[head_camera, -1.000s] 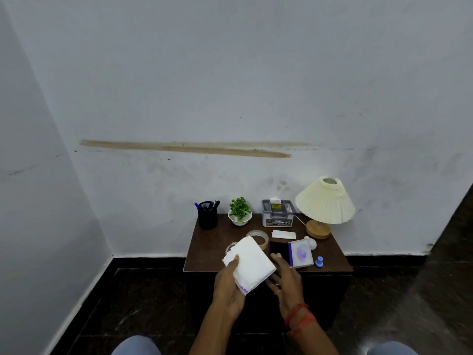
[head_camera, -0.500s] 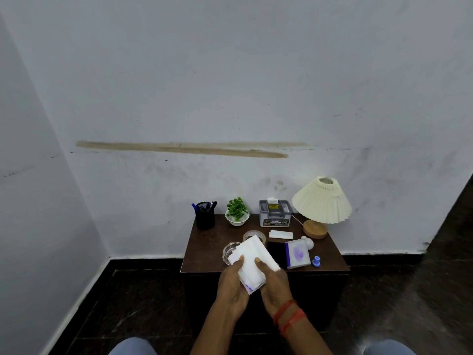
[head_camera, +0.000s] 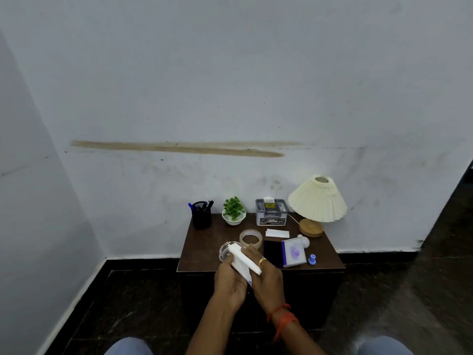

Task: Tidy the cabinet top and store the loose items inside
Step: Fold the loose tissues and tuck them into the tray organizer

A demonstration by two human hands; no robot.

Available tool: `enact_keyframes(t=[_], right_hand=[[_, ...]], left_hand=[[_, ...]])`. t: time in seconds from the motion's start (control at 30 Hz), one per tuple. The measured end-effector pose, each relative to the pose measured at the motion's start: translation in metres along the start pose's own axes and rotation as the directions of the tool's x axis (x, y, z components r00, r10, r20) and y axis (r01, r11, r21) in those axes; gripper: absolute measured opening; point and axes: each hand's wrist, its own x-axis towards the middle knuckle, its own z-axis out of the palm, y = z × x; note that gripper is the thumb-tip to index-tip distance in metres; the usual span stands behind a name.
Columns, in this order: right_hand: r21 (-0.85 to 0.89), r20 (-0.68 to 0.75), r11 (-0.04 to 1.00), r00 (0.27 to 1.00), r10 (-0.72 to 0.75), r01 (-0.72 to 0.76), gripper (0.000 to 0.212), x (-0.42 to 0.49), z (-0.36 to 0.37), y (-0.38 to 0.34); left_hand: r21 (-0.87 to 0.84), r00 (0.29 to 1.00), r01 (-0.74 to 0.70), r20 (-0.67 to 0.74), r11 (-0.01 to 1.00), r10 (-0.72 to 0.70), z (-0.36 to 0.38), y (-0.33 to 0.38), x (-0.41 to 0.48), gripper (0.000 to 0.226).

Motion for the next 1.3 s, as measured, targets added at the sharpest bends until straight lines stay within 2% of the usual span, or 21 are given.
enact_keyframes(t=[0.2,0.3,0.4,0.43,0.5,0.6,0.7,0.83,0.93,1.03,1.13,1.23,1.3], right_hand=[[-0.054,0.09,0.997,0.995,-0.049,0.054,0.065,0.001,-0.002,0.01],[-0.09,0.12,0.99,0.988,-0.098,0.109,0.065,0.001,-0.001,0.009],[-0.068,0.187,0.991,0.977,-0.098,0.112,0.074,-0.001,-0.003,0.004],[-0.061,0.22,0.992,0.971,-0.092,0.108,0.075,-0.001,-0.004,0.003],[-0.043,0.261,0.994,0.961,-0.088,0.103,0.065,-0.002,-0.004,0.003],[0.054,0.247,0.998,0.968,-0.042,0.03,0.048,-0.003,-0.003,0.005],[0.151,0.128,0.984,0.989,0.071,-0.09,0.034,0.001,-0.001,0.011],[0.163,0.005,0.96,0.973,0.232,-0.229,0.026,0.016,-0.002,0.014],[0.271,0.04,0.906,0.944,0.327,-0.325,0.024,0.036,-0.001,0.016],[0.426,0.118,0.788,0.891,0.438,-0.444,0.022,0.057,-0.001,0.019],[0.426,0.168,0.777,0.885,0.435,-0.463,0.023,0.076,-0.003,0.022],[0.38,0.189,0.799,0.884,0.427,-0.467,0.02,0.093,-0.007,0.027],[0.331,0.194,0.819,0.883,0.427,-0.468,0.018,0.104,-0.008,0.031]], left_hand=[[-0.02,1.0,0.007,-0.016,1.0,-0.008,-0.001,0.006,0.005,0.035],[-0.042,1.0,-0.018,0.012,0.999,0.019,-0.002,0.011,0.006,0.044],[0.031,0.999,-0.036,0.038,0.999,0.035,-0.002,0.011,0.008,0.048],[0.066,0.999,-0.035,0.002,0.997,0.035,-0.002,0.01,0.008,0.046],[0.124,0.997,-0.041,-0.067,0.991,0.049,-0.005,0.01,0.011,0.044],[0.145,0.991,-0.045,-0.117,0.988,0.062,-0.005,0.012,0.011,0.043],[0.111,0.995,-0.048,-0.086,0.993,0.057,0.004,0.012,0.008,0.035],[0.065,1.0,-0.023,-0.019,0.998,0.024,0.007,0.011,0.017,0.028],[0.086,1.0,-0.028,0.007,0.996,0.027,0.016,0.013,0.023,0.028],[0.17,1.0,-0.006,-0.006,0.985,0.007,0.026,0.019,0.028,0.029],[0.252,1.0,0.006,-0.015,0.968,-0.003,0.034,0.025,0.039,0.037],[0.292,0.999,0.01,0.046,0.956,-0.025,0.042,0.031,0.054,0.04],[0.347,0.999,0.021,0.021,0.938,-0.03,0.045,0.034,0.068,0.039]])
